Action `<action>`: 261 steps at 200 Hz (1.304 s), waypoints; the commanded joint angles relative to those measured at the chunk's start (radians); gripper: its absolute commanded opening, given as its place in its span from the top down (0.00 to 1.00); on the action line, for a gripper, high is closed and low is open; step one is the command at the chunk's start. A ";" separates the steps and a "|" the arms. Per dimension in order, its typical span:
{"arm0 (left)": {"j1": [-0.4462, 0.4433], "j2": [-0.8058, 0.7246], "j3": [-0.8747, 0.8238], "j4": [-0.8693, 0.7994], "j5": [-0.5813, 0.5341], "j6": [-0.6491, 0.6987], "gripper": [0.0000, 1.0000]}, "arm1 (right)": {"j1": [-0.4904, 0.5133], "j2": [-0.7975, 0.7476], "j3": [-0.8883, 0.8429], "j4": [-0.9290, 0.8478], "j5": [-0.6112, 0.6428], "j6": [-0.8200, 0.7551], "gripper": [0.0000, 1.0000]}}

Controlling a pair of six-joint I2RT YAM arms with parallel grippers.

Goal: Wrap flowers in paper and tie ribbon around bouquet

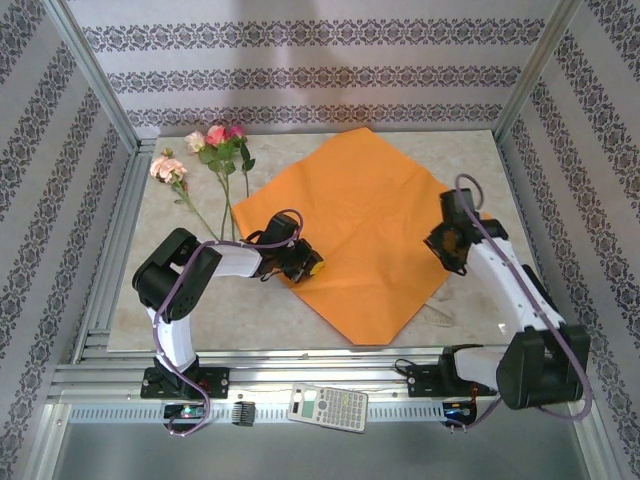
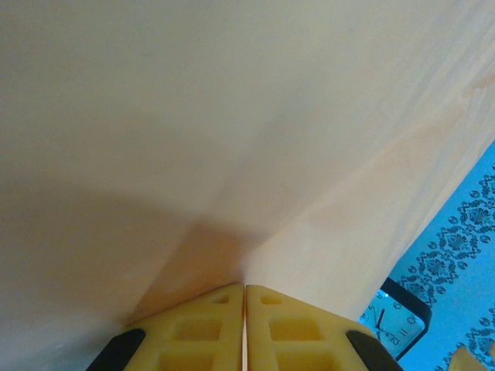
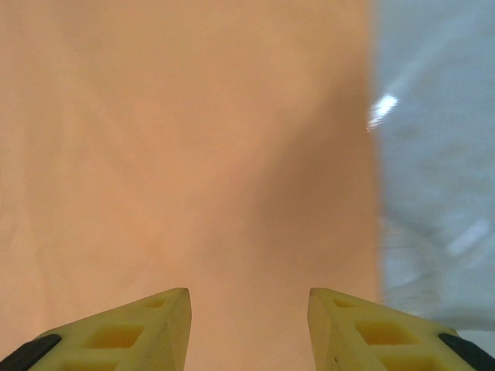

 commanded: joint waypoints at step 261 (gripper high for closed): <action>0.621 0.121 0.735 -1.196 -0.541 0.864 0.48 | 0.303 0.572 0.146 0.107 -0.170 0.070 0.68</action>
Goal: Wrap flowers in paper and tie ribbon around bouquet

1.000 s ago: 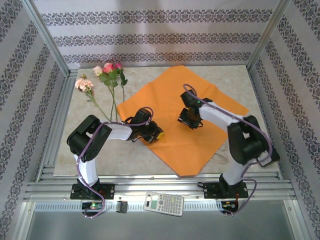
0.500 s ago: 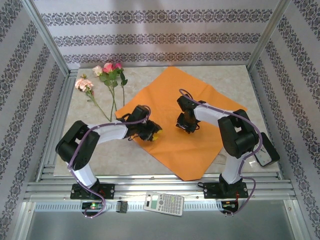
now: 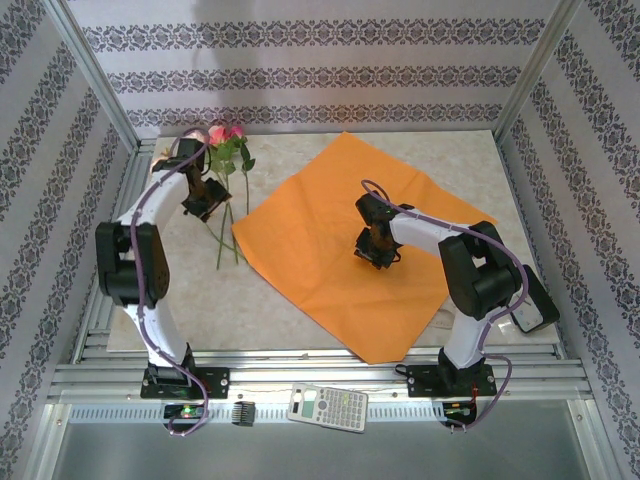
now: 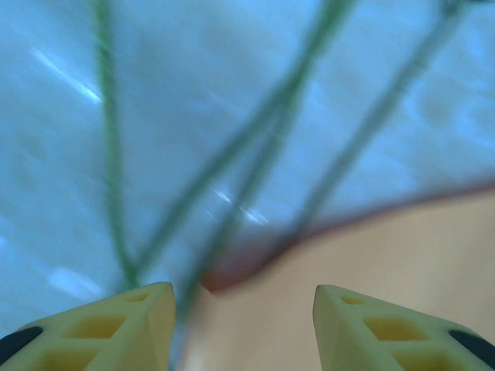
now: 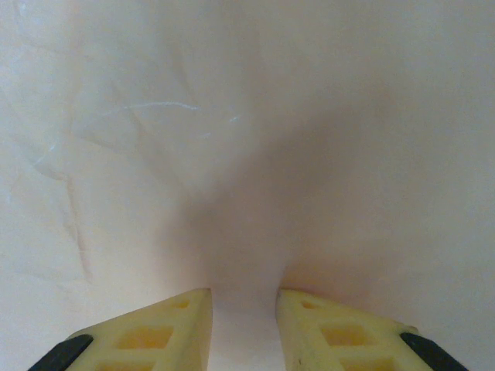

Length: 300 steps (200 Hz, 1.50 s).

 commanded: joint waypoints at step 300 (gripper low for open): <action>-0.139 0.058 0.129 -0.297 -0.683 0.474 1.00 | 0.008 0.047 0.030 -0.097 -0.021 0.008 0.67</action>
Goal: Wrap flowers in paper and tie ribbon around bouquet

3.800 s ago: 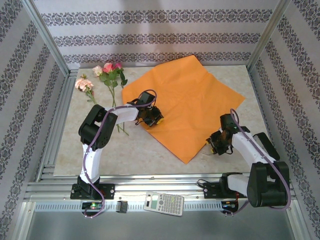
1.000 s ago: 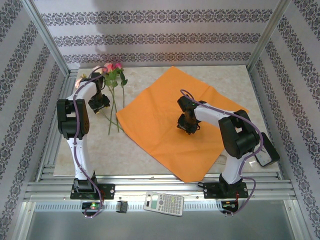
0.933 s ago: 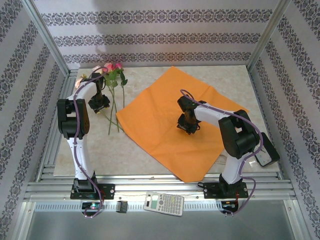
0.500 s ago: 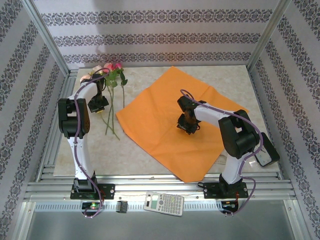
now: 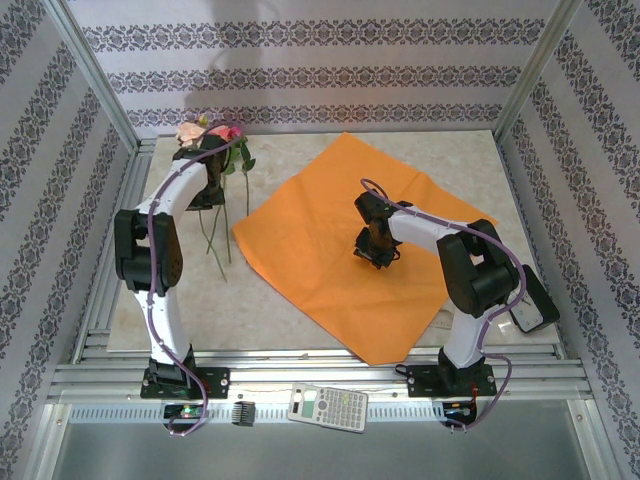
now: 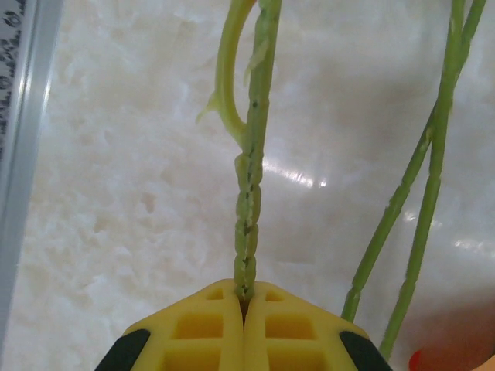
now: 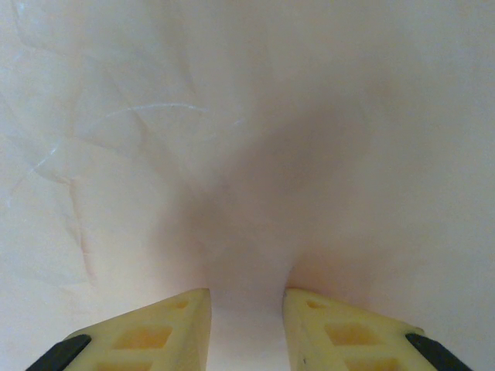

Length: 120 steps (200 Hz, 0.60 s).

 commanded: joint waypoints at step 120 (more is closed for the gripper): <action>-0.091 -0.131 0.005 -0.220 -0.154 0.092 1.00 | 0.016 0.026 0.020 -0.047 -0.036 0.014 0.64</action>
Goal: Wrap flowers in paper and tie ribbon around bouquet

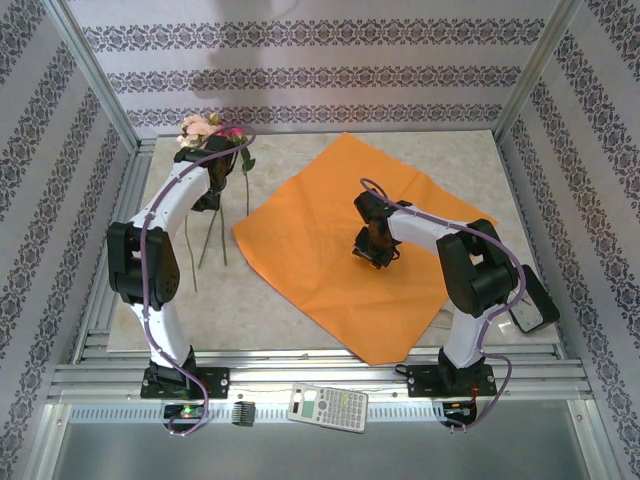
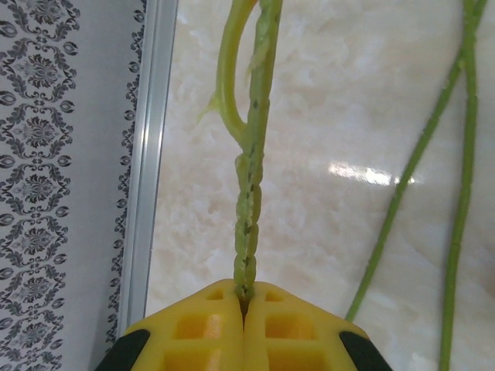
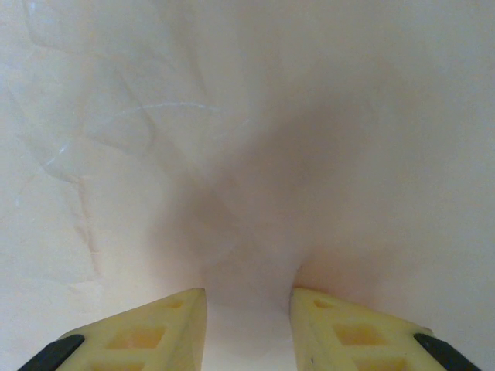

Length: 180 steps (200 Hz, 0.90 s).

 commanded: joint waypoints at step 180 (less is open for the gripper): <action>-0.444 0.543 0.437 0.931 1.130 -0.575 1.00 | -0.362 -0.414 -0.185 -0.061 -0.153 -0.080 0.61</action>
